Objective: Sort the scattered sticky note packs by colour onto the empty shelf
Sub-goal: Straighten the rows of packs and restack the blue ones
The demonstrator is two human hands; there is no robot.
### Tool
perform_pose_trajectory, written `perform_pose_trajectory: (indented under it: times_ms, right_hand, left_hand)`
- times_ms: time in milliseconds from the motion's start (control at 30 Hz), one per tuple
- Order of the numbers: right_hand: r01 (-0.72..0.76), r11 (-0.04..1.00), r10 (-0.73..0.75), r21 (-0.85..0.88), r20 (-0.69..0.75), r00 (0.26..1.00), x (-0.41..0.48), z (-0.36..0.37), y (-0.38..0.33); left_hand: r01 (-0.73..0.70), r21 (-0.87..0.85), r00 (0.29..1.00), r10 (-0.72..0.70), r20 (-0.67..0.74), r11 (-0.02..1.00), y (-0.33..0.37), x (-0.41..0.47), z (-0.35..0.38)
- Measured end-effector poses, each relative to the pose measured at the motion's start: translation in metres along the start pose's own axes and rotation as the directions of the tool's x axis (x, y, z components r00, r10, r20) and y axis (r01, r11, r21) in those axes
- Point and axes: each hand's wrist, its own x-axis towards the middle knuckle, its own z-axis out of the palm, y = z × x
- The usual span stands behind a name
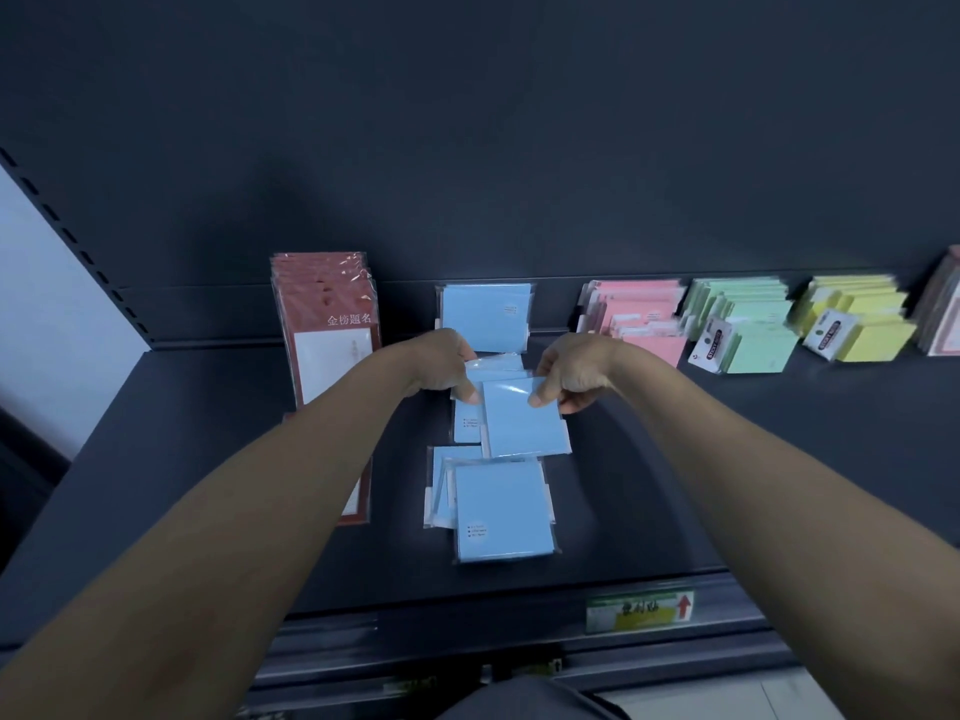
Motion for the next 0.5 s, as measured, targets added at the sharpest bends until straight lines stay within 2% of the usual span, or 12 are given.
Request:
perform_pose_trajectory:
  times_ms: [100,300,500]
  right_hand:
    - [0.028,1.000,-0.028,-0.001,-0.042,0.999,0.002,0.000,-0.002]
    - [0.177,0.976,-0.143,0.128,-0.237,0.961,0.017,0.002,-0.006]
    - [0.299,0.938,-0.216,0.174,-0.382,0.899,0.032,0.004,-0.008]
  left_hand:
    - [-0.025,-0.100,1.000,0.023,-0.019,0.995,-0.001,-0.002,-0.005]
    - [-0.155,-0.305,0.969,0.084,-0.233,0.940,-0.005,0.002,-0.014]
    - [-0.257,-0.392,0.918,0.097,-0.385,0.883,-0.013,0.005,-0.016]
